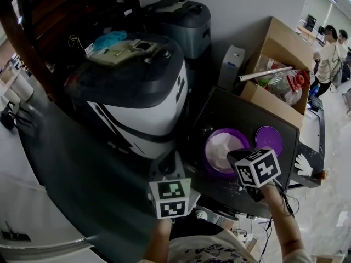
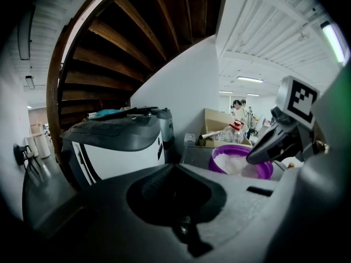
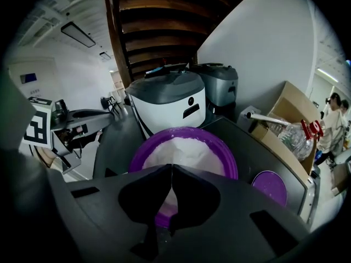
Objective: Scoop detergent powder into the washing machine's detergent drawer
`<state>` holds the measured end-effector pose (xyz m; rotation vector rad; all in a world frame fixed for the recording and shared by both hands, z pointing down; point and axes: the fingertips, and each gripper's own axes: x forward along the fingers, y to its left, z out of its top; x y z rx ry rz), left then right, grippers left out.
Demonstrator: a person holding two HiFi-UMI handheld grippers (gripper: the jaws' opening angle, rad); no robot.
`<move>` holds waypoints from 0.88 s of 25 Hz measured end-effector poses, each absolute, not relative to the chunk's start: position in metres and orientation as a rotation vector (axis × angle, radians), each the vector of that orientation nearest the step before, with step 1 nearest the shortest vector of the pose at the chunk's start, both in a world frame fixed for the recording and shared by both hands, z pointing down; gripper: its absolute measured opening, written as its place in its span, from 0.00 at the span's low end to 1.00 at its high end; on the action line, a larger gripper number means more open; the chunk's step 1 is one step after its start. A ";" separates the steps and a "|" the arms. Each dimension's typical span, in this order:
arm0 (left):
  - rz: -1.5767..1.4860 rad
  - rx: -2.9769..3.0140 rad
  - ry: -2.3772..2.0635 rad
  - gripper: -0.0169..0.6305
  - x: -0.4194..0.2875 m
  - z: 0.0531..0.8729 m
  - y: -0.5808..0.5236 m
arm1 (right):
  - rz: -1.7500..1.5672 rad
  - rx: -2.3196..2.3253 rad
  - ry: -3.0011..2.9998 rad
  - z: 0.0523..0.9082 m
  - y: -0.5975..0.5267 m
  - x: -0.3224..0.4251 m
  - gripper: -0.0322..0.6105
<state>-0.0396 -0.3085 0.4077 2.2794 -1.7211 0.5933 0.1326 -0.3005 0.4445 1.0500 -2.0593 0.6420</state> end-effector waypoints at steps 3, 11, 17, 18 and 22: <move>0.596 2.278 -1.715 0.03 -0.040 0.410 -0.309 | 0.642 1.028 -2.048 0.447 -0.299 0.130 0.08; 0.589 2.263 -1.695 0.03 -0.039 0.419 -0.307 | 0.644 0.958 -2.037 0.449 -0.296 0.122 0.08; 0.589 2.269 -1.687 0.03 -0.039 0.419 -0.305 | 0.690 0.899 -2.050 0.449 -0.288 0.114 0.08; 0.590 2.271 -1.685 0.03 -0.039 0.419 -0.305 | 0.694 0.890 -2.052 0.449 -0.287 0.113 0.08; 0.598 2.282 -1.685 0.03 -0.038 0.416 -0.305 | 0.711 0.867 -2.050 0.451 -0.283 0.110 0.08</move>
